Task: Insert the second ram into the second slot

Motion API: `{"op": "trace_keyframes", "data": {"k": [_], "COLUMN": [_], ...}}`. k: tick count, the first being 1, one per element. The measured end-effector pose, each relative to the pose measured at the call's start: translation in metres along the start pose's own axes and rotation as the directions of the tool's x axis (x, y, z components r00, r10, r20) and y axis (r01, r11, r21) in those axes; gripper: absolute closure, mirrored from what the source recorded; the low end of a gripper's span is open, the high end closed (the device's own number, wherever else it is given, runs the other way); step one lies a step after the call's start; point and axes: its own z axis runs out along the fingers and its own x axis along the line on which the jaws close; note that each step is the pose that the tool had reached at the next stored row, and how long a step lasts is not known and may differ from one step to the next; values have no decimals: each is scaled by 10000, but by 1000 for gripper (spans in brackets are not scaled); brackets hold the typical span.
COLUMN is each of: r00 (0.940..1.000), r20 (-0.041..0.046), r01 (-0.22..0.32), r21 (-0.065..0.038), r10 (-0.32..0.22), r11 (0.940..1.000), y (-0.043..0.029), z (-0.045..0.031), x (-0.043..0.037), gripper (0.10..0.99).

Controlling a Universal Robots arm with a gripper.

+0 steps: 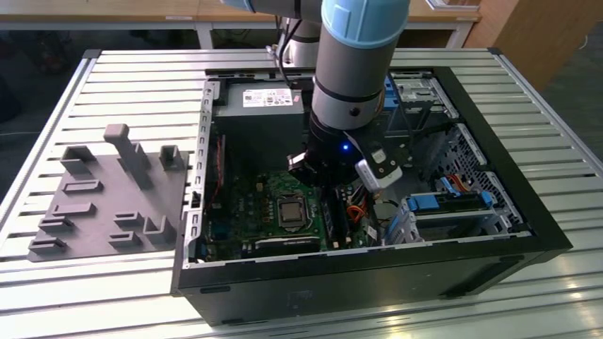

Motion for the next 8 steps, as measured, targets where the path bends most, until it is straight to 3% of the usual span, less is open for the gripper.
{"op": "trace_keyframes", "data": {"k": [8], "r00": [10000], "r20": [1], "r01": [0], "r21": [-1], "r10": [0], "r11": [10000], "y": [-13], "z": [3], "x": [-1], "gripper": [953]}}
